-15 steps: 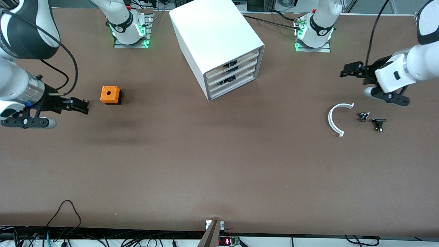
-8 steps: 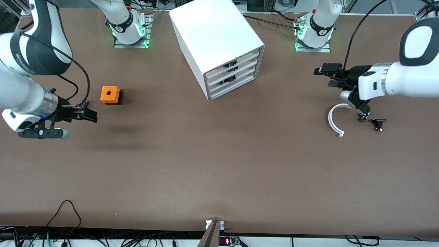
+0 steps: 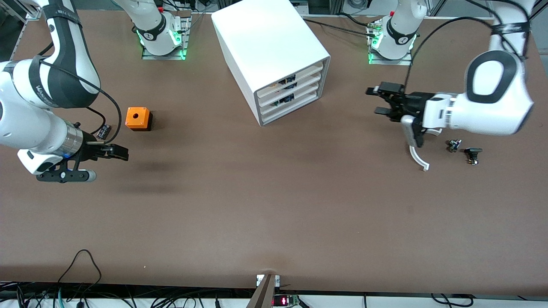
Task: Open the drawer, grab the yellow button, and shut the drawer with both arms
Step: 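Grasp the drawer handle with the left gripper while the right gripper nears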
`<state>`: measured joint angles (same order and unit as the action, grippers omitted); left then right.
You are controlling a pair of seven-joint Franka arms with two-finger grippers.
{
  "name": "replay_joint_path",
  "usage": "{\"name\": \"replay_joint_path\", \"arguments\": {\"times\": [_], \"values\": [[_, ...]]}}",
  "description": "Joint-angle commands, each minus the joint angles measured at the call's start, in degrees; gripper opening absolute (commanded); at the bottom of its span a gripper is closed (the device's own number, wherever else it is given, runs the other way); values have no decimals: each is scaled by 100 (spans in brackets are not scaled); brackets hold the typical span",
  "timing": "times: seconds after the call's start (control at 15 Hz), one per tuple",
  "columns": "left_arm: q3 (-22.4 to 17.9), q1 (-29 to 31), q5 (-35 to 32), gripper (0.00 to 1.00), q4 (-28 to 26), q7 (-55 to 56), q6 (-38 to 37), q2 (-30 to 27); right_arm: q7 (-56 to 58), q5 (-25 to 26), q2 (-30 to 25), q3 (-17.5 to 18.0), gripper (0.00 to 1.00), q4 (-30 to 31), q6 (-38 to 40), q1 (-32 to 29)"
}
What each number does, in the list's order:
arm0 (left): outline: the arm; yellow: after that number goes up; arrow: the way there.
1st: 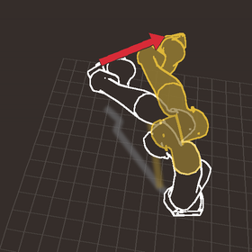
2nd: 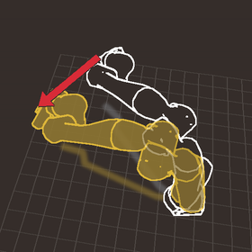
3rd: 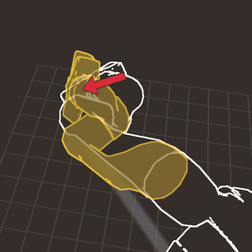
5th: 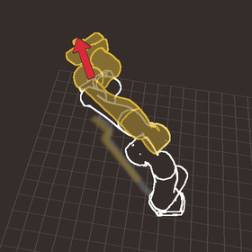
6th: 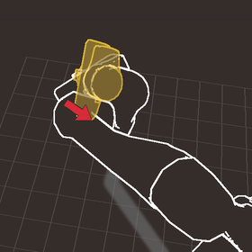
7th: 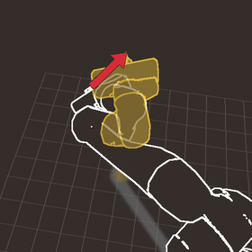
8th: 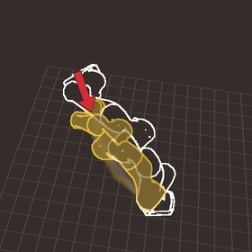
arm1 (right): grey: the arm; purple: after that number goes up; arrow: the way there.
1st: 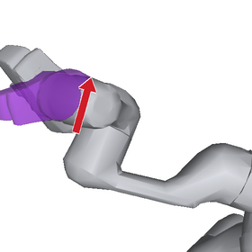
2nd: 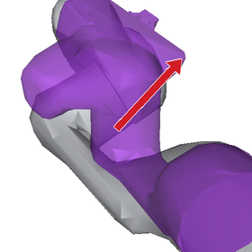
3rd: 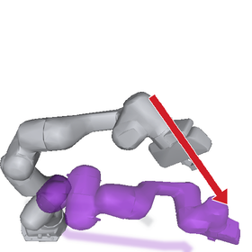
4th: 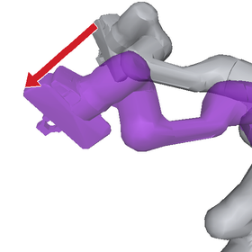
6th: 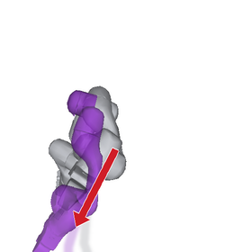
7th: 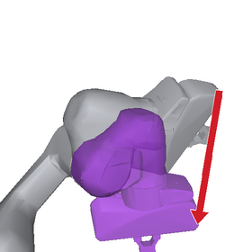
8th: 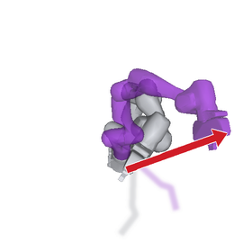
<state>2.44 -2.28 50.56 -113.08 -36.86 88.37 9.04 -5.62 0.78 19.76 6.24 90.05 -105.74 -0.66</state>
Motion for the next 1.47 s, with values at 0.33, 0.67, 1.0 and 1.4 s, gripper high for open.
{"name": "replay_joint_path", "arguments": {"times": [0.33,0.67,1.0,1.4], "values": [[791,8,1588,92,-1470,-1243,426,-60,-693,-34,186,27,100,-58,-219,390],[986,0,1729,76,-1665,-1349,637,132,-1634,-25,353,27,100,-215,-210,759],[1319,8,2185,56,-1691,-1912,629,678,-2609,335,626,27,100,-655,-131,1269],[1654,0,2415,55,-1849,-2070,638,881,-3472,309,1091,27,100,-1208,-184,1902]]}}
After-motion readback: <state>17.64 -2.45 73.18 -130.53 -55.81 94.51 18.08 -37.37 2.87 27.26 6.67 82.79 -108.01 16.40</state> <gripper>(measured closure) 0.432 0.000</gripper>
